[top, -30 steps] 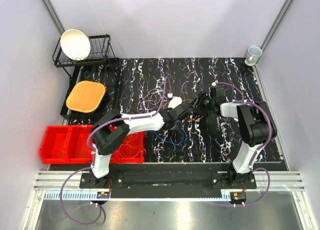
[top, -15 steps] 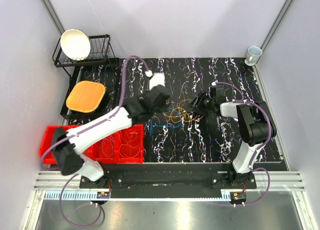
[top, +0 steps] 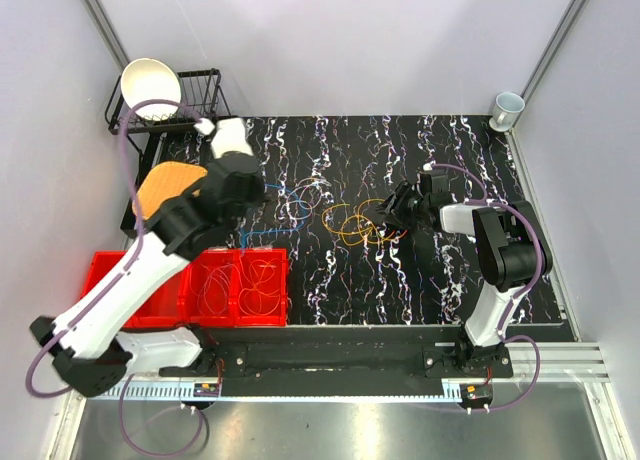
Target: Untangle the cables
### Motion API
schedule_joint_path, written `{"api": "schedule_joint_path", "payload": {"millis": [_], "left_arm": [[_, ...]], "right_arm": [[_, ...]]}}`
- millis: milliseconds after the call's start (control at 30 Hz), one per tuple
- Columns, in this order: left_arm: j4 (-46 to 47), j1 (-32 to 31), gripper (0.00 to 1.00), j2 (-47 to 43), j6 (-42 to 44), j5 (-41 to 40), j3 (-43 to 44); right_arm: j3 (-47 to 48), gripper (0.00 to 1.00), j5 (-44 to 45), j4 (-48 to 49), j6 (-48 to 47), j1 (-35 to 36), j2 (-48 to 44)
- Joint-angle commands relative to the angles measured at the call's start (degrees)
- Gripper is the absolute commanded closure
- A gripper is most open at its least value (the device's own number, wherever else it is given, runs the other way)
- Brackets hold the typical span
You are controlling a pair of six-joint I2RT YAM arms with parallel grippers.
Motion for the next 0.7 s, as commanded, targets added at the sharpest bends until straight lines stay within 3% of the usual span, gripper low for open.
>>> {"api": "schedule_joint_path", "payload": {"millis": [0, 333, 667], "left_arm": [[-4.9, 2.8, 1.00, -5.5, 1.8, -6.7, 1.5], [-15.7, 8.3, 1.00, -15.4, -2.1, -19.5, -2.9], [-21.1, 18.3, 1.00, -19.2, -8.3, -21.8, -11.5]], "right_arm": [[1.7, 0.47, -0.7, 1.0, 0.2, 0.7, 0.6], [1.6, 0.47, -1.0, 1.2, 0.3, 0.7, 0.7], [1.5, 0.47, -1.1, 0.8, 0.2, 0.6, 0.0]]}}
